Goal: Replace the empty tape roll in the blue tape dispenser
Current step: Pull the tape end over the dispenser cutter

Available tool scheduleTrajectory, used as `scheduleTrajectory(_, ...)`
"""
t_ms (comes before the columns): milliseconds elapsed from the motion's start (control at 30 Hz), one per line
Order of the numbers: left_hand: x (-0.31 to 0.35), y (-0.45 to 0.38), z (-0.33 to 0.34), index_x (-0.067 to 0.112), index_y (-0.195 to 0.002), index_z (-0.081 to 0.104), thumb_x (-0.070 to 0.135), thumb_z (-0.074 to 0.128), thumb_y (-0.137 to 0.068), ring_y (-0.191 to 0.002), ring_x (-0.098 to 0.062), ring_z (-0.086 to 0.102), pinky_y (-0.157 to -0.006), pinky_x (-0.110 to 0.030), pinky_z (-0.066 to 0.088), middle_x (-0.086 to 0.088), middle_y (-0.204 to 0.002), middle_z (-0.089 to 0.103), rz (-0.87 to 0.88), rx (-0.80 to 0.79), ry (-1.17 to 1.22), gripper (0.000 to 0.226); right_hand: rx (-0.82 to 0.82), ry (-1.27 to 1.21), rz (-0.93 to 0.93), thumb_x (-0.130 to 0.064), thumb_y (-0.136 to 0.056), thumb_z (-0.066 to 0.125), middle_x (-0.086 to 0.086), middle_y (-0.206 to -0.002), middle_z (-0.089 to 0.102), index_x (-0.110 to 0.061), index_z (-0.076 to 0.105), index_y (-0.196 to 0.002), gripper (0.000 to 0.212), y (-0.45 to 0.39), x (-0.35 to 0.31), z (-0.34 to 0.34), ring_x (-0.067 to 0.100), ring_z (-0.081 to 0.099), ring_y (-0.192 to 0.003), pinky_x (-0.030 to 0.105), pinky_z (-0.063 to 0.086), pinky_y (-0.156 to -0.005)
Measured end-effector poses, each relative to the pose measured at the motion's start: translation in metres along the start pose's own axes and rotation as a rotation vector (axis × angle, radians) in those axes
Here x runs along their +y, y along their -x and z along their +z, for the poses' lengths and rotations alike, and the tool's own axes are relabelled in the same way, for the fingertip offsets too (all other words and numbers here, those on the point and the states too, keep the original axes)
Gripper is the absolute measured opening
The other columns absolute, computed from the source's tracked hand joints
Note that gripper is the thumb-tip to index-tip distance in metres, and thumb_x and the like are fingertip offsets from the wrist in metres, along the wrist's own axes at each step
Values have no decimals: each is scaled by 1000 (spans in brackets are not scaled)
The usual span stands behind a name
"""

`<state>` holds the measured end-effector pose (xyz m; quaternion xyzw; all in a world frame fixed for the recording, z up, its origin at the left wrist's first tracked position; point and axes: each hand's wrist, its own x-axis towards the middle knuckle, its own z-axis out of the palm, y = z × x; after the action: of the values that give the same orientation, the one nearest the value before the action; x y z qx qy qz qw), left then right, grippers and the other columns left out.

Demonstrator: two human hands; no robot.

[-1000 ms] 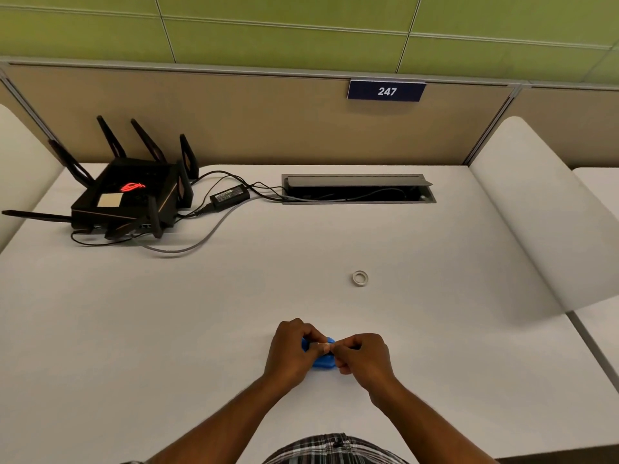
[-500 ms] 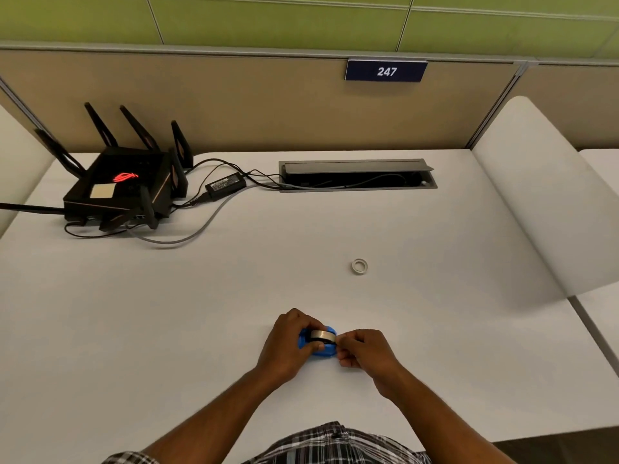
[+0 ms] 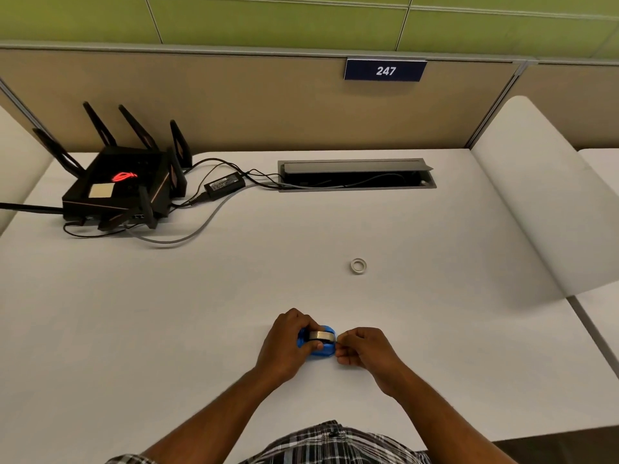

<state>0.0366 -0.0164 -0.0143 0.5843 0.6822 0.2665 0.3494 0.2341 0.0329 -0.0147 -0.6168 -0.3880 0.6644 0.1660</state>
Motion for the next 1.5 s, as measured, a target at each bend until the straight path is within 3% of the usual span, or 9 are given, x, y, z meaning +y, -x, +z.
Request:
scheduleTrajectory(433,-2,4,-5,42,-102,64,28,79,-80,-100,-3,56,-88,-23,50,20,-100,56,34,-38,53,30,-45,-56,9,-13,-95,66,18,-88,81,-4,77,-99,14,2,5,-7,25,78,-77,36,65,-73)
scheduleTrajectory(867,2,5,-10,33,-93,64,24,79,-80,-95,-3,60,-86,-22,52,20,-97,63,-6,10,26,22,68,-115,27,-9,-97,55,15,-85,80,-9,74,-103,20,4,6,-12,22,75,-73,34,65,-67)
scheduleTrajectory(933,1,5,-10,33,-90,64,23,80,-79,-94,-4,61,-85,-23,53,19,-96,64,-20,20,29,22,124,-17,-47,-10,-97,58,11,-90,79,-15,74,-103,18,6,5,-8,17,74,-78,33,65,-71)
scheduleTrajectory(1000,1,6,-10,31,-90,64,22,80,-79,-93,-5,62,-85,-23,53,18,-95,65,-26,25,37,21,187,215,-256,-16,-92,69,-4,-98,76,-29,71,-104,18,9,4,-4,9,71,-88,29,63,-79)
scheduleTrajectory(1067,1,6,-11,30,-90,65,22,81,-79,-91,-5,62,-84,-22,54,17,-95,65,-15,32,39,21,188,486,-502,-28,-85,78,-16,-104,70,-40,66,-110,30,12,0,0,0,66,-97,17,56,-80)
scheduleTrajectory(1133,1,5,-10,28,-92,67,21,80,-79,-90,-5,63,-83,-22,55,16,-94,66,-11,39,56,20,129,740,-667,-40,-84,76,-20,-114,64,-38,64,-122,41,13,-6,6,0,60,-104,16,51,-85)
scheduleTrajectory(1267,1,5,-7,27,-93,67,21,81,-79,-90,-6,64,-82,-21,55,14,-93,67,-9,41,101,20,77,986,-721,-45,-85,72,-14,-119,61,-34,66,-124,42,10,-14,13,6,53,-110,18,44,-89)
scheduleTrajectory(1500,-3,4,-7,32,-90,66,20,78,-81,-90,-5,64,-81,-19,55,16,-92,66,50,57,148,20,116,954,-749,-39,-89,72,-10,-109,66,-27,73,-107,21,11,-21,16,10,58,-100,25,50,-86)
